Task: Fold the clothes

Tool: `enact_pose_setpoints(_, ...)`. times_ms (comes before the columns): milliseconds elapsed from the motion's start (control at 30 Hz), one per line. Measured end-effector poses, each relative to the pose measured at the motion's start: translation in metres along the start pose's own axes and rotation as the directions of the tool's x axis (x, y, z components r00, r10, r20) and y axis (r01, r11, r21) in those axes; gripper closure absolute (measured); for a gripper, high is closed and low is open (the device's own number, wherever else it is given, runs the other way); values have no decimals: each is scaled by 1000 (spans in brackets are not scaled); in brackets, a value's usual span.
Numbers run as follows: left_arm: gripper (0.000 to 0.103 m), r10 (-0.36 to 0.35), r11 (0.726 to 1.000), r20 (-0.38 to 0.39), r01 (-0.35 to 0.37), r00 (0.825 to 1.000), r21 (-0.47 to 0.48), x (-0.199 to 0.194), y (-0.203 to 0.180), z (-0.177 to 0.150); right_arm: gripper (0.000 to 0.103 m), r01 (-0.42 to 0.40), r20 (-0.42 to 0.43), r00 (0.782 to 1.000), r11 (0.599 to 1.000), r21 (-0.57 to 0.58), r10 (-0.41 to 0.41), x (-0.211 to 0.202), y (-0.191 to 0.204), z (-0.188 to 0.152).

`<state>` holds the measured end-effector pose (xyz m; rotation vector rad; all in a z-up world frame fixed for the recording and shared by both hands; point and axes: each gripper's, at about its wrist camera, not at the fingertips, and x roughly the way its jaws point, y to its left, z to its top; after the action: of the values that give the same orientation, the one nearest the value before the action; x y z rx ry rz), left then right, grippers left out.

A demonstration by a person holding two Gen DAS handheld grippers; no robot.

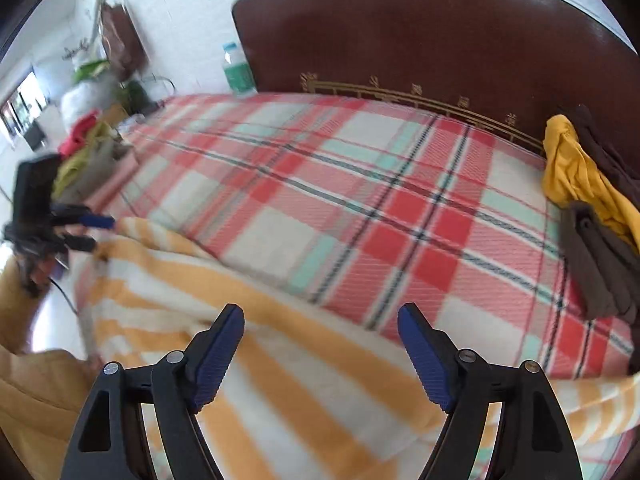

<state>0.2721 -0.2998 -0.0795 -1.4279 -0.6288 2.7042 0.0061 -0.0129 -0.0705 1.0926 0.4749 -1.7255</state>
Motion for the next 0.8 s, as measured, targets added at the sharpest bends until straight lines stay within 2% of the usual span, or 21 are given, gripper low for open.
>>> enact_pose_setpoints(67,37,1,1000,-20,-1,1000,16,7,0,4,22,-39,-49,998,998,-42,37,15,0,0)
enact_pose_setpoints(200,37,-26,995,-66,32,997,92,23,-19,6,24,-47,-139,990,980,-195,19,40,19,1)
enact_pose_setpoints(233,37,-31,992,-81,41,996,119,28,-28,5,39,-58,-165,986,975,-215,22,47,22,1)
enact_pose_setpoints(267,37,-30,989,-88,42,996,142,32,-35,4,63,-62,-174,985,973,-222,23,49,24,1)
enact_pose_setpoints(333,37,-55,981,-103,73,993,180,37,-51,0,86,-62,-173,985,973,-220,24,48,27,2)
enact_pose_setpoints(367,37,-71,978,-104,90,992,189,36,-56,-2,93,-63,-163,986,973,-222,27,43,30,1)
enact_pose_setpoints(500,37,-149,963,-115,170,982,208,27,-67,-16,94,-101,-126,990,962,-255,71,6,60,-16)
enact_pose_setpoints(633,37,-209,954,-124,230,970,193,16,-68,-36,94,-133,-169,981,955,-265,90,-9,95,-51)
enact_pose_setpoints(733,37,-222,959,-82,233,972,161,2,-61,-40,93,-159,-224,970,951,-264,100,-4,112,-78)
enact_pose_setpoints(800,37,-226,961,-26,227,974,156,-11,-56,-32,88,-176,-252,961,956,-236,115,2,113,-91)
